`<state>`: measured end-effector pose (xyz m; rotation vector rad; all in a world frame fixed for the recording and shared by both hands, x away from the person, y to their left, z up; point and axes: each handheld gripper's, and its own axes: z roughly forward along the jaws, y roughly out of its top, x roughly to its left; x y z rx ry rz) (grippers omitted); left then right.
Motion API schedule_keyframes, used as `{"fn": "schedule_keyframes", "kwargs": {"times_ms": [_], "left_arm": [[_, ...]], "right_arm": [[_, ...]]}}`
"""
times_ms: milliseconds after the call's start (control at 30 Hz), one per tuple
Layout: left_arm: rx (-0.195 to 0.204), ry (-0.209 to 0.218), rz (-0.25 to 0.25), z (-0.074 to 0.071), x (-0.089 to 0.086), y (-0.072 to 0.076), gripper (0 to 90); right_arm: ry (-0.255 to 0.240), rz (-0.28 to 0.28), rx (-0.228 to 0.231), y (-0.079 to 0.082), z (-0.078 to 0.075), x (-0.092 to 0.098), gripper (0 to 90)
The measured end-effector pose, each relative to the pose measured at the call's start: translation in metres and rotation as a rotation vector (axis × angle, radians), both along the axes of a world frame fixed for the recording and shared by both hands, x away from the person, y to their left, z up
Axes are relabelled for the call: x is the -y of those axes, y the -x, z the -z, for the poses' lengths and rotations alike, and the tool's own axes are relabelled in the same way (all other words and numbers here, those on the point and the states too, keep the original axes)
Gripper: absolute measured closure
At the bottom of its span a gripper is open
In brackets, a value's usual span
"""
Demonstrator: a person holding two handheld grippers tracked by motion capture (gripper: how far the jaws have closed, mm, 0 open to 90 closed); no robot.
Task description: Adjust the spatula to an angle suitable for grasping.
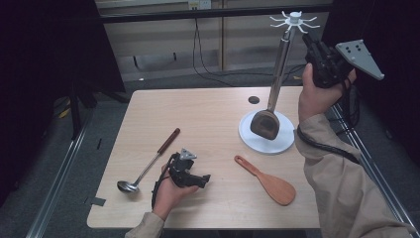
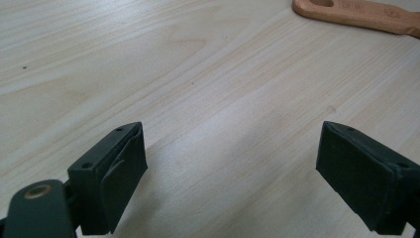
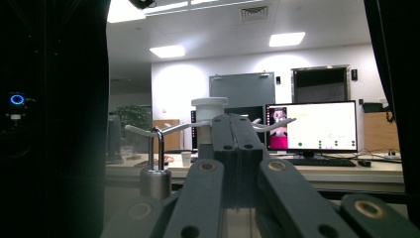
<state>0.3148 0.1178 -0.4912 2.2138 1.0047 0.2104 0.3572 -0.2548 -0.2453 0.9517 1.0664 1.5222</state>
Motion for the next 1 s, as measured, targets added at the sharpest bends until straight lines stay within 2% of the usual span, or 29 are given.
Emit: {"fn": "schedule_keyframes", "kwargs": {"times_ms": [267, 400, 433, 533, 567, 1000], "left_arm": [[0.002, 0.008, -0.005, -0.001, 0.000, 0.000, 11.8], [0.008, 0.019, -0.005, -0.001, 0.000, 0.000, 11.8], [0.003, 0.006, -0.004, -0.002, 0.000, 0.000, 11.8], [0.002, 0.005, -0.004, -0.002, -0.001, 0.000, 11.8], [0.005, 0.014, -0.005, -0.001, -0.001, 0.000, 11.8], [0.010, 0.014, -0.004, -0.002, 0.000, 0.000, 11.7]], "right_arm": [[0.030, -0.013, 0.003, 0.000, -0.001, -0.010, 90.0], [0.024, -0.019, 0.001, -0.001, 0.000, -0.012, 90.0], [0.022, -0.019, 0.001, -0.001, 0.000, -0.013, 90.0], [0.026, -0.023, 0.000, -0.001, 0.000, -0.013, 90.0], [0.026, -0.022, 0.003, -0.001, 0.000, -0.013, 90.0], [0.022, -0.028, -0.002, -0.001, 0.000, -0.013, 90.0]]}}
